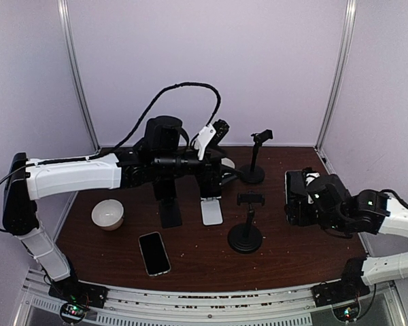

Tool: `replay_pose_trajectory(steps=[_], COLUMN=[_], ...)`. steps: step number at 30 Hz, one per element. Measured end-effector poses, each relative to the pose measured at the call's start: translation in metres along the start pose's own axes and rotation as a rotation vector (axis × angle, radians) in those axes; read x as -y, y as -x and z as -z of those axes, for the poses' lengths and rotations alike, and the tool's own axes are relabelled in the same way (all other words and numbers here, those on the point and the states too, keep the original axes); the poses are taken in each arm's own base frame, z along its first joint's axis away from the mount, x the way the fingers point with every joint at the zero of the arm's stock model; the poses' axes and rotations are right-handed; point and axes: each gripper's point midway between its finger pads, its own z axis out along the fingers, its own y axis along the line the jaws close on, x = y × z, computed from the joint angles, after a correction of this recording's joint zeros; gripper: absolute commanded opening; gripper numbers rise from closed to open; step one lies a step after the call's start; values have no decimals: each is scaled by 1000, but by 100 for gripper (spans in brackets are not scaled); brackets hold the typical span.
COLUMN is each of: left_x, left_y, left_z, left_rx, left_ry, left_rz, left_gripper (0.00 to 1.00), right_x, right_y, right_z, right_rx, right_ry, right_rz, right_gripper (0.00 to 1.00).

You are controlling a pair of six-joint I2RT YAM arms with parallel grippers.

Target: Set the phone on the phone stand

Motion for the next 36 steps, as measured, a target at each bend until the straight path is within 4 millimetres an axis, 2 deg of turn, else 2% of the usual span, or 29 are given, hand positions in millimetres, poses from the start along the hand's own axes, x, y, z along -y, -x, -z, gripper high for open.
replay_pose_trajectory(steps=[2, 5, 7, 10, 13, 17, 21, 25, 28, 33, 36], left_x=[6, 11, 10, 7, 6, 12, 15, 18, 17, 13, 12], left_y=[15, 48, 70, 87, 87, 82, 76, 86, 90, 84, 79], left_z=[-1, -1, -2, -6, -8, -10, -11, -10, -11, -18, -22], left_rx=[29, 107, 161, 206, 214, 231, 228, 270, 294, 286, 272], left_ry=[-1, -11, -11, -3, 2, -28, -48, -66, -70, -66, -63], left_rz=[25, 58, 75, 96, 114, 107, 115, 131, 147, 172, 181], left_gripper=[93, 94, 98, 98, 98, 98, 98, 97, 90, 74, 70], right_x=[-6, -24, -38, -59, -82, -102, -111, -117, -123, -127, -127], right_y=[27, 63, 80, 99, 110, 115, 123, 125, 126, 127, 127], right_z=[21, 50, 64, 76, 83, 86, 90, 89, 87, 84, 83], right_rx=[112, 249, 315, 377, 416, 439, 453, 463, 467, 476, 480], right_ry=[20, 64, 86, 99, 128, 176, 181, 169, 147, 101, 84], right_rz=[-9, -12, -4, 20, 44, 80, 80, 77, 87, 98, 112], right_gripper=[52, 52, 52, 52, 52, 51, 50, 50, 50, 50, 50])
